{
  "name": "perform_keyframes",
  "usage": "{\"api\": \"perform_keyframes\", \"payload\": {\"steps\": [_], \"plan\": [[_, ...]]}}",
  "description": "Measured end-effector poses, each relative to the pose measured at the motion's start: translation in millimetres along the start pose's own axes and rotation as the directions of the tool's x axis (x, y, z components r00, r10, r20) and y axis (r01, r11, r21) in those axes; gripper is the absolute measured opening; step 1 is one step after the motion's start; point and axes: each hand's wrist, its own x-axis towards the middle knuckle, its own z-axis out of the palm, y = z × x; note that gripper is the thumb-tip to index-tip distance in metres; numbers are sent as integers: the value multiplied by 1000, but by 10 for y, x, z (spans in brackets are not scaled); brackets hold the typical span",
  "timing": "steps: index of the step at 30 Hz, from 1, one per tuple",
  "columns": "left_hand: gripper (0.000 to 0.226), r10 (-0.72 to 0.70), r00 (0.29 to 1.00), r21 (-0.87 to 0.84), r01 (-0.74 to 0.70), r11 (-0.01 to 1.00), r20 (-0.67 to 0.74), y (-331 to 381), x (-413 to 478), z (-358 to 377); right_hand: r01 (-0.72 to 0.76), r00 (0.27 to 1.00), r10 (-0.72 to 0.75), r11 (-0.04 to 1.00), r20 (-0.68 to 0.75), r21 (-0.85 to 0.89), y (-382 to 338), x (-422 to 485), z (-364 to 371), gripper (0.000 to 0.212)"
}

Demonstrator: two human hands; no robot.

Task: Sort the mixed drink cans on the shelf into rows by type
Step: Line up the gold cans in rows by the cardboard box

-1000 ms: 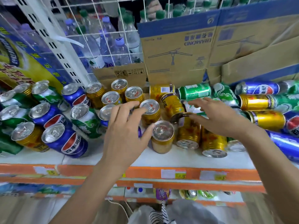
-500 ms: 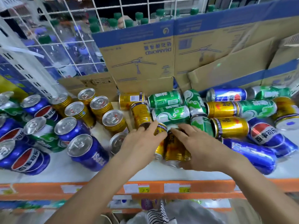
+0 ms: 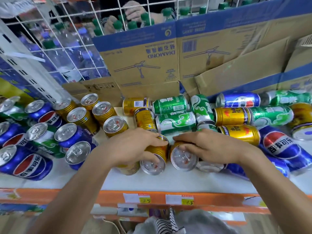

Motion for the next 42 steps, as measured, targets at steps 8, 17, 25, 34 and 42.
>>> {"api": "perform_keyframes", "payload": {"steps": [8,17,25,34,42], "plan": [[43,-32,994,-136,46,990,103,-222,138,-134,-22,998,20,999,-64,-25,149,222,45,32],[50,-138,990,-230,131,964,-15,-307,208,-96,-6,990,-2,999,-139,-52,247,297,-192,35],[67,-357,915,116,382,917,-188,-353,392,-190,-239,969,238,844,-64,-480,527,614,-310,80],[67,-352,922,263,383,885,-159,-333,620,-131,-233,971,223,805,-86,-546,587,769,-252,89],[57,-182,979,28,180,983,88,-627,465,-493,-133,988,113,968,-103,-212,488,725,-603,84]]}}
